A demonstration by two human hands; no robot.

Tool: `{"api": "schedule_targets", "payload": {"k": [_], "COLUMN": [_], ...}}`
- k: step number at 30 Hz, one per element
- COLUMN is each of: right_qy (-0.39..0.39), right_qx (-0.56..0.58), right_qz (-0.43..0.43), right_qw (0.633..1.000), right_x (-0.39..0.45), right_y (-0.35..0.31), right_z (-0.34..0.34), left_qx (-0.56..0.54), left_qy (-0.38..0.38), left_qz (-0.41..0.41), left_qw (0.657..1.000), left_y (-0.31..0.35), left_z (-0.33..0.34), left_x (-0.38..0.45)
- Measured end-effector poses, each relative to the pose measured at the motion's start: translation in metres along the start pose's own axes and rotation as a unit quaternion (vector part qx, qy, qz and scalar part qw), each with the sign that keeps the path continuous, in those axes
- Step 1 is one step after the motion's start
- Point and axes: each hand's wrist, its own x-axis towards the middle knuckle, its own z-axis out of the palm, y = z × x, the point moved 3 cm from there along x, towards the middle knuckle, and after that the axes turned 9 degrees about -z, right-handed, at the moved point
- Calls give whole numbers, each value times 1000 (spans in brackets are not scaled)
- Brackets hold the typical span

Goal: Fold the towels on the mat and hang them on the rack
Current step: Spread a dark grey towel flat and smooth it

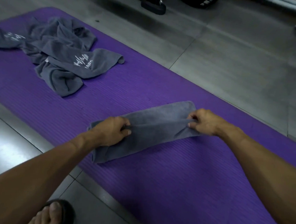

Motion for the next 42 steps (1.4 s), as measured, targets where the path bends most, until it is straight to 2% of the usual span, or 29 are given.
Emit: {"api": "schedule_targets", "payload": {"k": [3, 7, 10, 14, 16, 18, 21, 23, 25, 27, 28, 29, 31, 33, 36, 38, 40, 41, 42], "right_qy": [90, 141, 138, 116, 109, 113, 122, 132, 182, 270, 289, 271, 176, 122, 62, 40, 64, 94, 127], "right_qx": [-128, -180, -186, -176, -180, -181, -185, -185, -178, -143, -108, -67, -38, -116, -208, -206, -183, -181, -175], "right_qz": [3, 16, 42, 47, 49, 50, 53, 58, 51, -12, -67, -121, -181, -192, -114, -8, 94, 109, 82], "right_qw": [988, 973, 972, 976, 976, 976, 974, 972, 966, 952, 949, 953, 967, 967, 970, 978, 977, 973, 973], "right_x": [18, 43, 61, 83, 90, 95, 98, 98, 95, 90, 87, 84, 74, 70, 72, 76, 76, 75, 72], "right_y": [-15, -31, -29, -27, -25, -25, -27, -29, -36, -57, -71, -83, -90, -55, 14, 50, 54, 40, 19], "right_z": [-9, -7, 0, 11, 17, 21, 25, 25, 25, 34, 45, 60, 88, 93, 69, 52, 43, 41, 45], "left_qx": [71, 108, 128, 153, 192, 234, 212, 195, 217, 244, 249, 252, 250, 243, 247, 244, 236, 235, 234], "left_qy": [81, 134, 138, 106, 121, 183, 238, 195, 131, 105, 103, 101, 96, 99, 112, 113, 113, 112, 112], "left_qz": [-54, -85, -95, -110, -117, -79, 76, 147, 141, 117, 112, 111, 106, 98, 100, 100, 100, 101, 102], "left_qw": [993, 981, 977, 976, 967, 952, 945, 950, 957, 957, 956, 956, 958, 960, 957, 958, 960, 960, 960], "left_y": [-8, -11, -18, -23, -24, -22, -10, -3, -7, -19, -23, -26, -28, -29, -28, -28, -27, -27, -27], "left_z": [-10, -15, -12, -4, -2, -4, 5, 23, 43, 54, 56, 57, 55, 55, 55, 54, 54, 54, 54], "left_x": [4, 10, 19, 28, 30, 33, 35, 32, 29, 29, 30, 30, 32, 33, 33, 33, 34, 34, 34]}}
